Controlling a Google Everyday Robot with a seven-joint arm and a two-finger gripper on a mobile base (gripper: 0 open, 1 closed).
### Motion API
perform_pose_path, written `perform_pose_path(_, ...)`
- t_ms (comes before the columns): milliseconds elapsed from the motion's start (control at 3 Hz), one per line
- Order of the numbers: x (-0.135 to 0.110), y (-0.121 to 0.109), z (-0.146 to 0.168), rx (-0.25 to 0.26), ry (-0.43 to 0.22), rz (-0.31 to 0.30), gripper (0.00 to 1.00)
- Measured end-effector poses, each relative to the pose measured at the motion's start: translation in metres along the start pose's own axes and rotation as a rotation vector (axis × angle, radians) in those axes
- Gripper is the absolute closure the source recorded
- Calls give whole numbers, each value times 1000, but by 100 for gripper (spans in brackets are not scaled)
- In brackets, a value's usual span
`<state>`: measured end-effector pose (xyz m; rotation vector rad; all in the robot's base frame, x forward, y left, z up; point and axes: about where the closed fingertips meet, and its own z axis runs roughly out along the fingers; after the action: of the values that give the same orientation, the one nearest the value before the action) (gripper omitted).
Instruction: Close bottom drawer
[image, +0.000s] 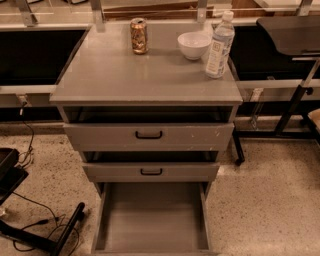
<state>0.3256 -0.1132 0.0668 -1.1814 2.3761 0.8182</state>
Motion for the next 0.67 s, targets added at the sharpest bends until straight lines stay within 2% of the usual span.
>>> perform_pose_path(333,-4,-8,15,-2,-32,-28,100)
perform_pose_path(667,-10,-13,15,6,-41,-43,100)
